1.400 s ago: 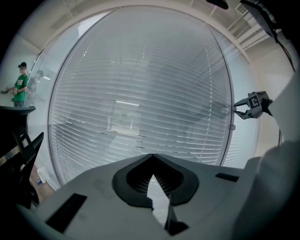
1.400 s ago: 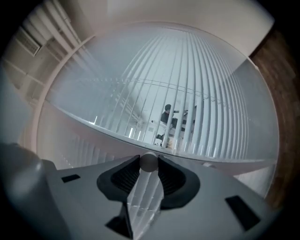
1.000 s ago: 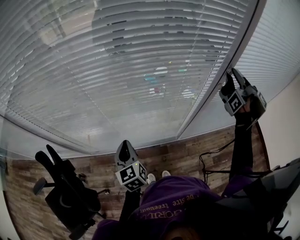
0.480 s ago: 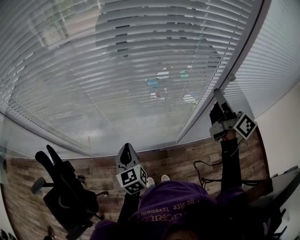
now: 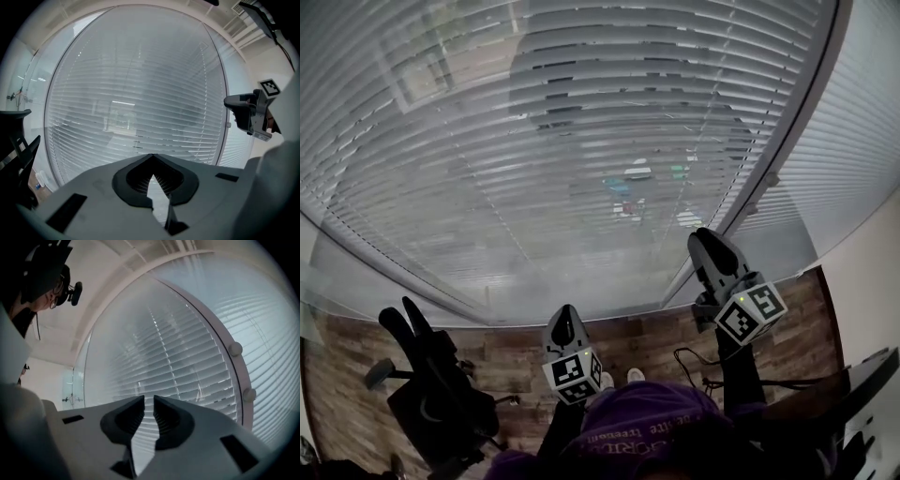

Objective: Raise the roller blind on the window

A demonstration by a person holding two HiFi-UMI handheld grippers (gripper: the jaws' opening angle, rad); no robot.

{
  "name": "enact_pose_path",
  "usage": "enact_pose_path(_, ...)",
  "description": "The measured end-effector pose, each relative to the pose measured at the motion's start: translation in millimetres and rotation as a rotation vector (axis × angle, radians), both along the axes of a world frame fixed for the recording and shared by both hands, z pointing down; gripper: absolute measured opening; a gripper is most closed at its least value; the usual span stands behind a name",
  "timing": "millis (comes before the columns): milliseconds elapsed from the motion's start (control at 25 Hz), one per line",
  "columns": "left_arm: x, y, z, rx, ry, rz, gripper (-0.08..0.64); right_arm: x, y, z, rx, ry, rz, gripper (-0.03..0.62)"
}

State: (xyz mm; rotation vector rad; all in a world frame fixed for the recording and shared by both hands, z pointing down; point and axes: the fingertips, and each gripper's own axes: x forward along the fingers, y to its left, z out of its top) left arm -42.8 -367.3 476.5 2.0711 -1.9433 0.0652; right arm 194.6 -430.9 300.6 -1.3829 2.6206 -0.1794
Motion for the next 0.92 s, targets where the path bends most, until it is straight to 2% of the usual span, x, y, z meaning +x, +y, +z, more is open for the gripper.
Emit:
enact_pose_path(40, 0.4, 0.1, -0.3, -0.003, 0.0, 0.001, 0.002, 1.0, -0.4, -0.8, 0.004, 0.006, 0.015, 0.031)
enact_pose_path(80, 1.3, -0.3, -1.0, -0.006, 0.0, 0.001, 0.002, 3.1, -1.8, -1.4, 0.005, 0.005, 0.028, -0.002)
enact_pose_path(320, 8.3, -3.9, -1.8, -0.018, -0.007, 0.008, 0.002, 13.2, -8.6, 6.7, -0.025, 0.034, 0.05, -0.002)
enact_pose_path(560, 1.0, 2.9, -4.4, 0.017, -0.019, 0.014, 0.002, 5.0, 6.4, 1.6, 0.022, 0.047, 0.05, -0.002)
enact_pose_path(920, 12.4, -10.0, -4.1, 0.031, -0.029, 0.04, 0.002, 11.3, -0.4, 8.4, 0.029, 0.038, 0.04, -0.002)
